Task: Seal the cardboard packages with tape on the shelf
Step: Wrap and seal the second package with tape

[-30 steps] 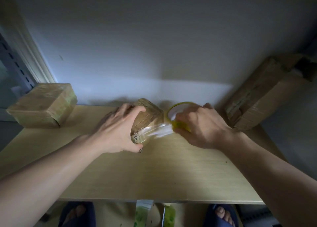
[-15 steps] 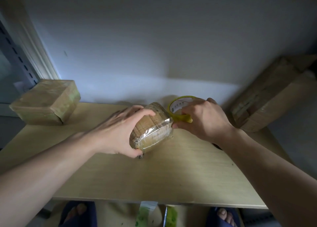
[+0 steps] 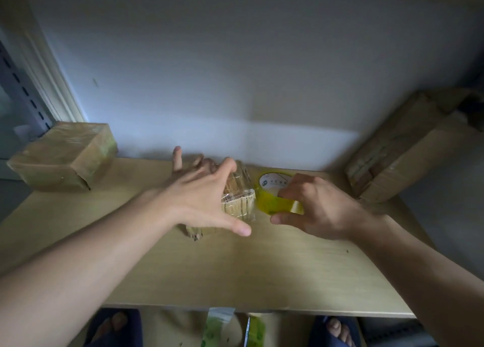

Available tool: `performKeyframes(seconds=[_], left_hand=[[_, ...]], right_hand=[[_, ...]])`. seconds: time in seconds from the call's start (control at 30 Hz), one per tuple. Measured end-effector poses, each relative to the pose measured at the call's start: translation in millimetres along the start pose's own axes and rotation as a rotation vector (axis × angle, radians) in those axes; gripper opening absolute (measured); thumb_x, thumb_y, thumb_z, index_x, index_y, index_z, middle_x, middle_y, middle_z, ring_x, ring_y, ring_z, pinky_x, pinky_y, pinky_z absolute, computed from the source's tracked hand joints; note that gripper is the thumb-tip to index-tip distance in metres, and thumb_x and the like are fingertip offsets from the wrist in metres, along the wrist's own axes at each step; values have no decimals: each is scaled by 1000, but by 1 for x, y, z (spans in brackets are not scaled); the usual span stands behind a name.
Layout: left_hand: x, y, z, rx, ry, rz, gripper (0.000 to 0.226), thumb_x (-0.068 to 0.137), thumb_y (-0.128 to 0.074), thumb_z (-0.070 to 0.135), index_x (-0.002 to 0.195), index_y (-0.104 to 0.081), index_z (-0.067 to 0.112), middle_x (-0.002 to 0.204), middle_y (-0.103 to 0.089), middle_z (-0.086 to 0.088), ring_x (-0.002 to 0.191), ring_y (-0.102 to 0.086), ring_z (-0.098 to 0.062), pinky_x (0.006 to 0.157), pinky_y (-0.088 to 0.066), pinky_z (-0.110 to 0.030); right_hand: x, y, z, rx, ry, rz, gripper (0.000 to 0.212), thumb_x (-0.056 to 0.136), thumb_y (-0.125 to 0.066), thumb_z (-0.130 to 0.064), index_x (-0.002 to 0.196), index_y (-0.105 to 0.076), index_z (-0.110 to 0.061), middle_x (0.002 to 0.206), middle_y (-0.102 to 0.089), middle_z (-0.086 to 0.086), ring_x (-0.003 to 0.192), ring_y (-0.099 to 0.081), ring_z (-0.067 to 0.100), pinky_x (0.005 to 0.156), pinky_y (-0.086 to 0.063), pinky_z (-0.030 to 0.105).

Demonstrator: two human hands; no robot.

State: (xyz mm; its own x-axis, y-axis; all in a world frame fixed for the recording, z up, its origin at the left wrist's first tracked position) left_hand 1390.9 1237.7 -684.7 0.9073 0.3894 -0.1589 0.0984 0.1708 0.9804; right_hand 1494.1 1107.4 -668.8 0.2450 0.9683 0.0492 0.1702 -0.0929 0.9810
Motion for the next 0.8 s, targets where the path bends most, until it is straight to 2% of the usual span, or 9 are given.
performKeyframes(seconds=[0.1,0.17,0.23,0.37,0.47,0.57,0.67,0.73,0.8], left_hand=[[10,-10,14,80,64,54,150,46,-74,89,157,11,34,154,-32,-22,149,-30,-35,121,7,-66],[17,-9,14,122,28,104,151,47,-82,78,158,7,31,152,-35,-11,143,-40,-30,123,-1,-62],[19,-8,10,139,-37,142,149,45,-80,78,159,1,29,147,-40,-1,137,-48,-24,124,-4,-59],[10,-11,8,189,-154,143,145,44,-73,83,160,-5,29,150,-40,5,137,-49,-16,125,0,-54],[-5,-12,14,170,-272,99,138,52,-76,79,161,-6,31,155,-34,8,144,-40,-10,123,14,-50],[-12,-17,23,163,-394,70,132,55,-77,76,160,-6,38,164,-25,12,155,-14,-3,120,19,-58],[-13,-19,22,214,-411,47,131,56,-84,68,158,-6,44,168,-11,20,151,25,-1,115,20,-69],[-15,-16,18,272,-362,22,137,54,-89,63,158,0,50,170,11,16,146,40,-7,113,18,-74],[-19,-14,15,253,-260,-17,141,48,-85,74,154,7,57,163,35,9,143,46,-16,112,19,-75]], right_hand=[[-1,4,-1,-78,-21,-12,51,85,-60,-73,104,-70,-27,95,-65,-4,84,-53,16,69,-36,32],[-3,11,2,-101,-37,-15,54,81,-62,-75,107,-71,-29,94,-65,-6,81,-53,15,68,-36,32],[-5,16,2,-113,-33,-6,57,77,-63,-78,106,-72,-30,92,-65,-8,82,-57,16,68,-39,32],[-5,32,16,-201,-77,102,66,70,-56,-88,115,-72,-44,112,-71,-17,105,-66,13,83,-45,28],[-6,31,39,-199,-210,101,88,51,-34,-102,101,-75,-41,81,-61,-9,89,-65,18,70,-42,29],[3,15,21,-219,-119,65,86,60,-31,-100,103,-74,-39,86,-61,-5,86,-64,20,73,-44,30],[8,17,-2,-241,7,190,58,74,-55,-86,99,-75,-38,79,-66,-3,87,-64,20,78,-40,34],[6,23,-9,-260,72,319,45,72,-71,-76,85,-77,-34,64,-64,-4,75,-64,21,73,-39,36],[5,22,-12,-281,97,375,45,71,-74,-75,74,-75,-30,58,-62,-4,66,-62,21,70,-42,36]])
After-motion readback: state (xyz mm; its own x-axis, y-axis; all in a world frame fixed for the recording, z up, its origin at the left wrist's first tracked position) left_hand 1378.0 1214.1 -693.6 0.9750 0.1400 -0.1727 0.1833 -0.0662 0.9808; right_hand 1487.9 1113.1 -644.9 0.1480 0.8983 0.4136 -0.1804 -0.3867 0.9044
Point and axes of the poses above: each hand's wrist, its own x-axis towards the middle knuckle, its own y-axis out of the back of the hand, z = x × y, the point moved 10 cm from there along x, towards the middle knuckle
